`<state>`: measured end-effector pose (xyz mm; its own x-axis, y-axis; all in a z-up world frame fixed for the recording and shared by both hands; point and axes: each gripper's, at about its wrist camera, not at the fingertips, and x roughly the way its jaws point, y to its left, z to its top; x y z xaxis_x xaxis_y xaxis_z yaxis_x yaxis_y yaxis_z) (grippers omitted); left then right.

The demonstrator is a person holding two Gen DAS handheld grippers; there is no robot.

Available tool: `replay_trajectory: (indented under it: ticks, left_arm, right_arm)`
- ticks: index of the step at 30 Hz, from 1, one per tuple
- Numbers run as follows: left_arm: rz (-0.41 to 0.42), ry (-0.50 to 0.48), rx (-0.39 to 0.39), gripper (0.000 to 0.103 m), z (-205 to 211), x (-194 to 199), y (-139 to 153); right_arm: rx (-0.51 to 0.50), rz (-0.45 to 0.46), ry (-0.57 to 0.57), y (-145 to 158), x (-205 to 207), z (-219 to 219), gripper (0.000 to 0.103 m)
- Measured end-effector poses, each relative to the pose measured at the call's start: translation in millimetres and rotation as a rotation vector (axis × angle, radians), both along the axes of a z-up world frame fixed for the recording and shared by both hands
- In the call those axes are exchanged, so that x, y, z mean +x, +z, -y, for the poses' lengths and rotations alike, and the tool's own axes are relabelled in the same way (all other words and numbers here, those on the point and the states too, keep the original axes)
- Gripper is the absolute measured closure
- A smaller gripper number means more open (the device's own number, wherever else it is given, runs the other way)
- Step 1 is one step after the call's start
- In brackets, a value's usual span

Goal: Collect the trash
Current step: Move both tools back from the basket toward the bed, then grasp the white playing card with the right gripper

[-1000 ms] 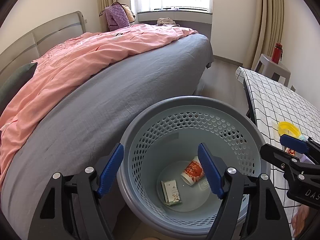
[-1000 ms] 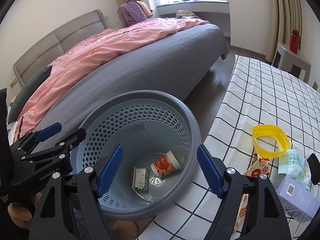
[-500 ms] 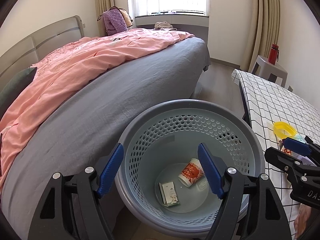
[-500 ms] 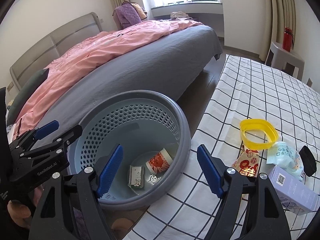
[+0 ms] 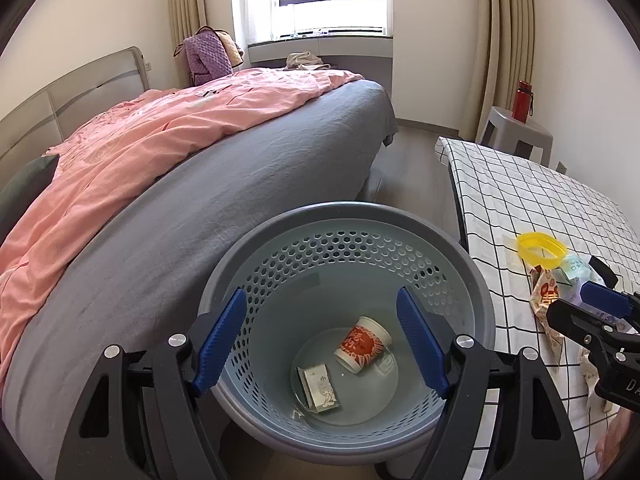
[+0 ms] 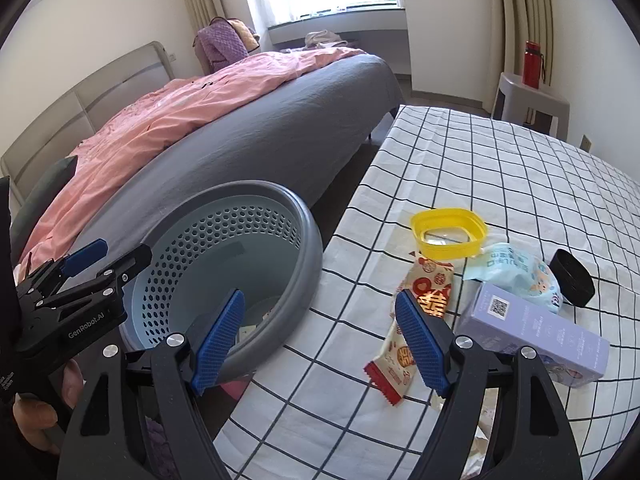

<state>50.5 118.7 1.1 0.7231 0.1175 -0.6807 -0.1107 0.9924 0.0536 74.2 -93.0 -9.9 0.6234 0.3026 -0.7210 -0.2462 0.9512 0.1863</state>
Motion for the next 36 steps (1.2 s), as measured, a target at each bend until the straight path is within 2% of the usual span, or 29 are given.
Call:
replay_trajectory:
  ticks: [18,29,36]
  left_arm:
    - [0.011,-0.166,-0.023,0.028,63,-18,0]
    - [-0.002,-0.278,-0.028,0.028,105,-31,-5]
    - [-0.008,-0.319,-0.024,0.028,122,-37,-8]
  right_arm:
    - [-0.021,0.017,-0.222,5,-60,82,0.023]
    - [-0.045,-0.052,-0.347,-21,-93,123,0.023]
    - [-0.109,-0.093,-0.362,-41,-96,123,0.023]
